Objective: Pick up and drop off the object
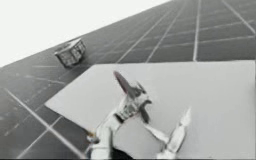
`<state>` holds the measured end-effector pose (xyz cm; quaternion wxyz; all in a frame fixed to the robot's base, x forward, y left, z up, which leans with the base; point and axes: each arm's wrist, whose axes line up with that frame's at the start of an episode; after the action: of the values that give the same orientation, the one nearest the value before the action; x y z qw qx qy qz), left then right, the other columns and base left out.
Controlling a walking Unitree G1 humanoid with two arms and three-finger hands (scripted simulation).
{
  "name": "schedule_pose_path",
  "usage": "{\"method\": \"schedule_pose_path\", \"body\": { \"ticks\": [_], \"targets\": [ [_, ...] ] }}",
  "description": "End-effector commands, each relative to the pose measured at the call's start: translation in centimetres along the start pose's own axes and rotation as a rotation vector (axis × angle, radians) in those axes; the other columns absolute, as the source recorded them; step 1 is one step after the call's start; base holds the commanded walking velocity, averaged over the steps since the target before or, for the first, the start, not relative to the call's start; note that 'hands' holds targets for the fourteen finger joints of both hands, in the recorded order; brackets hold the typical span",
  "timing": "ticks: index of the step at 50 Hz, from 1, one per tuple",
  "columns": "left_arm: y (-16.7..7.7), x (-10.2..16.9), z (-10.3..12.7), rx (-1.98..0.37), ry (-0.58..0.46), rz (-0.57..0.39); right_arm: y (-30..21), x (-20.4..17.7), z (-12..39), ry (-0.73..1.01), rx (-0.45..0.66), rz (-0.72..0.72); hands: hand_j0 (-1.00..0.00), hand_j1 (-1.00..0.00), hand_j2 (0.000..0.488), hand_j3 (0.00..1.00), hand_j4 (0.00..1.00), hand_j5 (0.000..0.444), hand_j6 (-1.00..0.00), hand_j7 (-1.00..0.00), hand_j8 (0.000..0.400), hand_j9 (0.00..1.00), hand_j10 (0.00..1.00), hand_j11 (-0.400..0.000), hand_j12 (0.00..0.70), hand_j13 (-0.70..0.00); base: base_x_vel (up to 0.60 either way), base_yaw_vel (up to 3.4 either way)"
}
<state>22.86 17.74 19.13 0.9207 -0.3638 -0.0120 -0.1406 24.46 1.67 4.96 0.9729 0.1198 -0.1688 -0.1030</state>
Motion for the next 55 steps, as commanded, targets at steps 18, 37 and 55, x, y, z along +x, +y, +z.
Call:
{"method": "schedule_pose_path", "body": {
  "ticks": [18,37,55],
  "targets": [
    [-1.1,-2.0,-3.4,-0.103,0.085,0.024,0.4,2.5,-1.3,0.236,0.142,-0.072,-1.0,-1.0,0.0,1.0,1.0,0.0,-1.0,-1.0,0.4,1.0,1.0,-0.4,0.7,-0.7,0.0,0.0],
    [3.6,0.0,-7.8,0.0,0.343,0.224,-8.3,4.3,-0.9,-0.162,-0.177,-0.4,0.0,0.0,0.0,1.0,1.0,0.0,0.0,0.0,0.0,1.0,1.0,-0.4,0.0,-0.7,0.0,0.0],
    [3.1,-3.4,-10.6,-0.052,0.474,0.153,-11.7,4.6,6.0,-0.68,-0.207,0.033,0.0,0.0,0.0,1.0,1.0,0.0,0.0,0.0,0.0,1.0,1.0,-0.4,0.0,-0.7,0.0,0.0]
  ]
}}
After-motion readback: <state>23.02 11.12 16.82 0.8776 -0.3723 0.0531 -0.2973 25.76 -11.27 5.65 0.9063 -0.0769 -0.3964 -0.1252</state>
